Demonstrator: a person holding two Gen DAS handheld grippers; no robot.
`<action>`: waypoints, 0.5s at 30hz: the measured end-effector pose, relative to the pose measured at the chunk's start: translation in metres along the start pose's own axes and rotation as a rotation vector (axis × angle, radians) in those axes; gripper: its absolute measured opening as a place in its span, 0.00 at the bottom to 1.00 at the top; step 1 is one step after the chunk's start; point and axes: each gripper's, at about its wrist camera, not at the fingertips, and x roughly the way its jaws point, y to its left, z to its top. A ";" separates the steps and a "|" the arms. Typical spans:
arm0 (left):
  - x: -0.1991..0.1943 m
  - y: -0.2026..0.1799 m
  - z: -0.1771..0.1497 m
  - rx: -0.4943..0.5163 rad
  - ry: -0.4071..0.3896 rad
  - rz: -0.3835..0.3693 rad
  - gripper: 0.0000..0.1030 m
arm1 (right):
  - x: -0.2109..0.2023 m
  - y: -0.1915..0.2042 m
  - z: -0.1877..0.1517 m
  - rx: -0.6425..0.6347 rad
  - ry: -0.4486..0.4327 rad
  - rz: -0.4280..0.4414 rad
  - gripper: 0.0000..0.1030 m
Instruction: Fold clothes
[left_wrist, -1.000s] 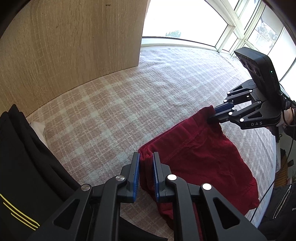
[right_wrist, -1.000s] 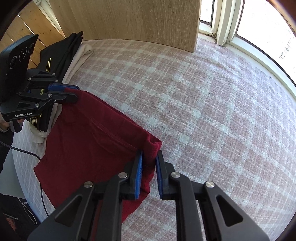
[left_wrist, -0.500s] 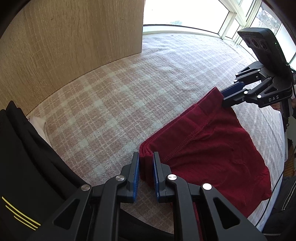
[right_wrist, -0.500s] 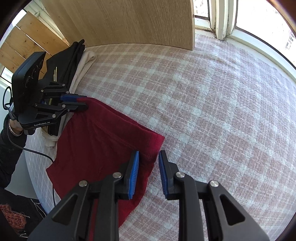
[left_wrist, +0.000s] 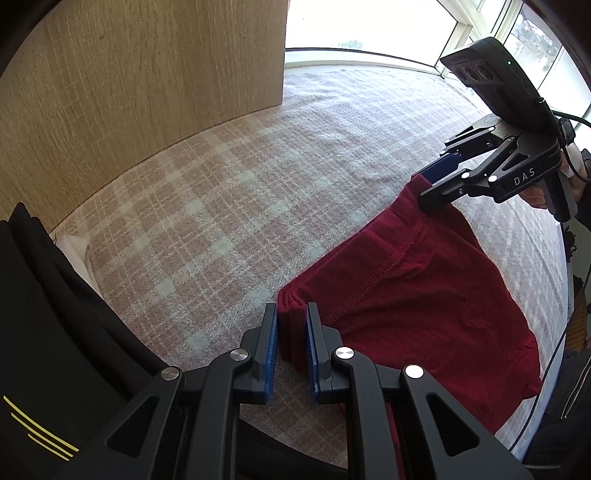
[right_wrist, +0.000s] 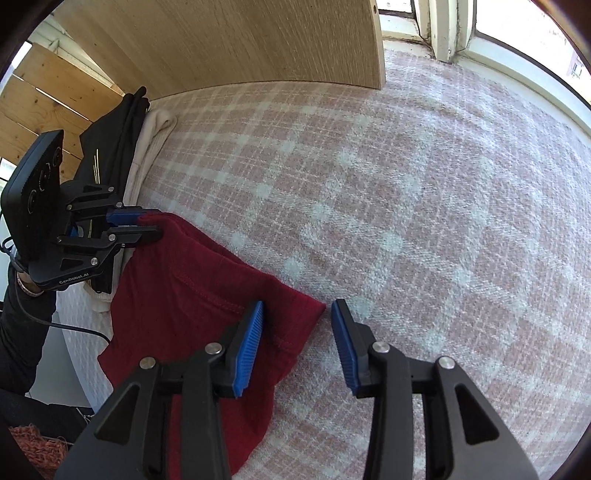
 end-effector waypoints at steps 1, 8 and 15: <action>0.000 0.000 0.000 -0.001 0.000 -0.001 0.13 | 0.002 0.001 0.001 0.004 0.008 0.015 0.39; 0.000 0.001 0.001 -0.004 -0.004 -0.004 0.14 | -0.003 0.001 -0.003 0.036 -0.003 0.029 0.20; -0.010 -0.001 0.001 0.001 -0.042 -0.003 0.12 | -0.033 0.004 -0.022 -0.049 -0.085 -0.008 0.10</action>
